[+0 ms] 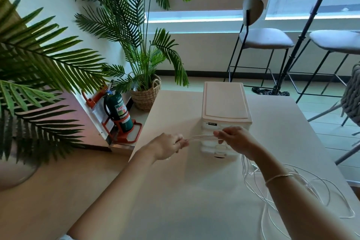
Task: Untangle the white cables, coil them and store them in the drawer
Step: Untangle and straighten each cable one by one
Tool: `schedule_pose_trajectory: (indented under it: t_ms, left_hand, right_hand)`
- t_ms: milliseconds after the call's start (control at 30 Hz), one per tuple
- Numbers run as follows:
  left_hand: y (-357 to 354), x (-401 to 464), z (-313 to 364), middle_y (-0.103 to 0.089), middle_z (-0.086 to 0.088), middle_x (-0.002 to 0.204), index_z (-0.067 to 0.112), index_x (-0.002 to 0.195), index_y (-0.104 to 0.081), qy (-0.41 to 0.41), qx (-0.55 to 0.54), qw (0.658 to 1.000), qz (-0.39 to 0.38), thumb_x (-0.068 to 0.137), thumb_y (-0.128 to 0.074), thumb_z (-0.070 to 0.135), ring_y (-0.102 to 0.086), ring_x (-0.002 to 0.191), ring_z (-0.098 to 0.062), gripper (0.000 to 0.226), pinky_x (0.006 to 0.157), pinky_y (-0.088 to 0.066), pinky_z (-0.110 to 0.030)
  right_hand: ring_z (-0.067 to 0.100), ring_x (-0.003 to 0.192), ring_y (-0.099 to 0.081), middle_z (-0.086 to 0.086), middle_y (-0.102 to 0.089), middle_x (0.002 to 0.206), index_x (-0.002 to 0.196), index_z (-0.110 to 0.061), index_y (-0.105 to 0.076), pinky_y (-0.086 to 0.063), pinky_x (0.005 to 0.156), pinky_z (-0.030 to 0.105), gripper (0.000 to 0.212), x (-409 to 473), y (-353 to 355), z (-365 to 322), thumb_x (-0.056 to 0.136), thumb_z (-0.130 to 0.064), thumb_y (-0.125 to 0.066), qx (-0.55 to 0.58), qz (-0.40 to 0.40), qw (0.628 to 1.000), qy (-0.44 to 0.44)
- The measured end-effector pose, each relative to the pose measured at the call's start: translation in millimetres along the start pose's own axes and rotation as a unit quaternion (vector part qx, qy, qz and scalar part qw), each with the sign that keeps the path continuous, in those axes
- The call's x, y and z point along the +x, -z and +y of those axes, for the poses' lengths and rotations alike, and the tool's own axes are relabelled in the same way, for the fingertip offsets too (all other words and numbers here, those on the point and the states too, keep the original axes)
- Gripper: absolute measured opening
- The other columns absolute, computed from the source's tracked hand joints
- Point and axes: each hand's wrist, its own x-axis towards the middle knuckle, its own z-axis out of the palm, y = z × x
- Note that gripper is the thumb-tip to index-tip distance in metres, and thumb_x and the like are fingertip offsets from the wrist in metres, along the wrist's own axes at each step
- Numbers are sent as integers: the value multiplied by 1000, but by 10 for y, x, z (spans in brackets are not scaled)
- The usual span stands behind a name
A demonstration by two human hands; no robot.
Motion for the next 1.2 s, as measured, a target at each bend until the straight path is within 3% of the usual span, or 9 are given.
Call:
schedule_pose_trajectory:
  t_ms: [133,233,333,433,600,667,833,900,1200]
  left_hand:
    - [5,41,31,-54,4,71,18,88,-53,13,41,999,-12,97,-40,43,-53,75,-21,30,71,-43,-31]
    - [3,68,162,-58,-2,86,21,93,-53,12,95,994,-61,98,-37,44,-51,83,-21,28,76,-41,-33]
    - [25,82,375,-57,-4,96,18,116,-57,-22,121,989,-77,96,-43,44,-48,86,-18,35,75,-37,-29]
    - [93,63,383,-62,-4,96,23,114,-61,-31,23,997,-70,88,-62,35,-51,78,-13,29,64,-42,-21]
    - [150,-7,100,-57,5,81,28,108,-57,10,-264,964,-43,84,-63,6,-52,65,-9,34,54,-48,-19]
    - [73,-11,99,-62,2,84,21,104,-61,19,-420,907,11,86,-59,0,-59,69,-10,28,62,-54,-24]
    - [-121,71,186,-64,-13,94,10,100,-57,35,-744,664,66,89,-33,3,-63,83,-27,28,71,-57,-39]
    - [-137,139,246,-63,-15,91,9,102,-55,67,-775,620,101,97,-31,19,-64,80,-28,27,66,-58,-38]
    - [-254,248,369,-57,-4,79,15,87,-52,99,-573,795,171,102,-28,34,-57,61,-14,34,50,-49,-24]
  right_hand:
    - [5,40,-42,-3,-49,53,61,-24,-61,-30,40,12,35,-19,58,19,92,-36,-53,-68,-50,996,-33]
    - [9,55,-60,3,-62,71,88,-13,-63,-48,54,19,32,4,-52,-180,98,-33,-40,-148,-158,975,-42]
    - [19,59,-57,5,-61,71,90,-19,-61,-46,58,23,37,11,-322,-352,99,-41,-33,-52,-209,976,-32]
    - [7,38,-31,-4,-39,50,80,-16,-60,-28,38,17,38,-20,-359,-300,96,-43,-39,108,-196,973,-63]
    - [3,35,-19,-9,-27,43,76,-10,-60,-17,35,15,31,-45,-210,-144,97,-26,-43,245,-131,959,-53]
    - [3,34,-18,-8,-26,43,75,-10,-56,-16,34,13,31,-36,-251,-148,98,-25,-41,281,-109,952,-52]
    - [2,33,-17,-10,-25,42,75,-11,-53,-15,34,11,31,-28,-390,-157,98,-26,-39,330,-84,938,-56]
    - [1,32,-17,-12,-27,40,75,-11,-53,-15,33,12,32,-33,-455,-163,99,-25,-38,317,-95,942,-60]
    - [5,38,-20,1,-31,55,90,-13,-52,-15,34,15,24,-39,-578,-317,102,-23,-33,255,-160,952,-55]
